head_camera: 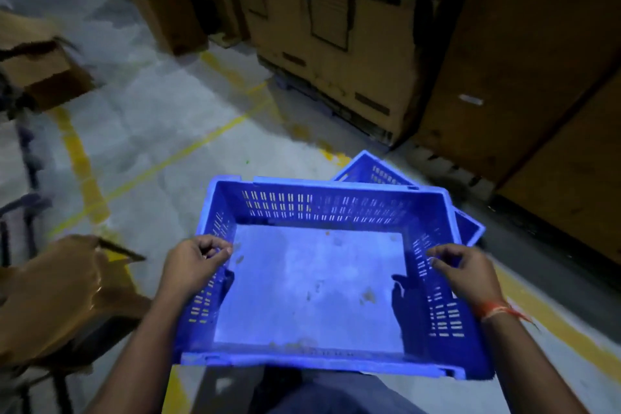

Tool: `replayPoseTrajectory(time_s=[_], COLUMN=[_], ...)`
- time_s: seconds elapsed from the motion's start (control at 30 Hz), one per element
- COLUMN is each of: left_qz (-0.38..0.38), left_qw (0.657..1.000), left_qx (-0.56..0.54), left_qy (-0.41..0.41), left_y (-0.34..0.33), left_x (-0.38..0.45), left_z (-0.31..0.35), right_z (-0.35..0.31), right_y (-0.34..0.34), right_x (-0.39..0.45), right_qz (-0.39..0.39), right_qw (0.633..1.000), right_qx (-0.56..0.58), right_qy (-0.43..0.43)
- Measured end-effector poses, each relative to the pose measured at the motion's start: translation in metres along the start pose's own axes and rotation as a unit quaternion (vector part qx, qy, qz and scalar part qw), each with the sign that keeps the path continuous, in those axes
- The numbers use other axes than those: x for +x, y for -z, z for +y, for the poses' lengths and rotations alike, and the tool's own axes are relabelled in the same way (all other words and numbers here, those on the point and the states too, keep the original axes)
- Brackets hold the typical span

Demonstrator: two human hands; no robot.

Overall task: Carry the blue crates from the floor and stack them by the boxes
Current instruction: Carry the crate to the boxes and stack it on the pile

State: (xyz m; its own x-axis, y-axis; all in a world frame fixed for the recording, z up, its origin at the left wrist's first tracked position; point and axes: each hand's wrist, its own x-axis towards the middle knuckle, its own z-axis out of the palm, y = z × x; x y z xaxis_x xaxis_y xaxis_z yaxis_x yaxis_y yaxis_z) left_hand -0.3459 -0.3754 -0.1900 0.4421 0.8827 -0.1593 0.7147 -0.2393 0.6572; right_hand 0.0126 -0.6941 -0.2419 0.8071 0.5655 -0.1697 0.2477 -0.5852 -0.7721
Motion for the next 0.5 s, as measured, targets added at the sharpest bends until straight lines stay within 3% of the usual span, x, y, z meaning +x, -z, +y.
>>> replayPoseTrajectory(time_s=[0.23,0.5], left_qz=[-0.108,-0.206], left_qw=[0.99,0.956], left_qx=[0.005,0.036], left_qy=[-0.091,-0.204], left_y=[-0.024,-0.071], left_x=[0.14,0.264], left_z=[0.027,0.082], right_z=[-0.019,-0.029], right_y=[-0.008,-0.022], right_x=[0.004,0.004], right_qz=[0.106,0.225], right_qw=[0.989,0.956], right_qx=[0.003,0.012], right_qy=[-0.104,-0.187])
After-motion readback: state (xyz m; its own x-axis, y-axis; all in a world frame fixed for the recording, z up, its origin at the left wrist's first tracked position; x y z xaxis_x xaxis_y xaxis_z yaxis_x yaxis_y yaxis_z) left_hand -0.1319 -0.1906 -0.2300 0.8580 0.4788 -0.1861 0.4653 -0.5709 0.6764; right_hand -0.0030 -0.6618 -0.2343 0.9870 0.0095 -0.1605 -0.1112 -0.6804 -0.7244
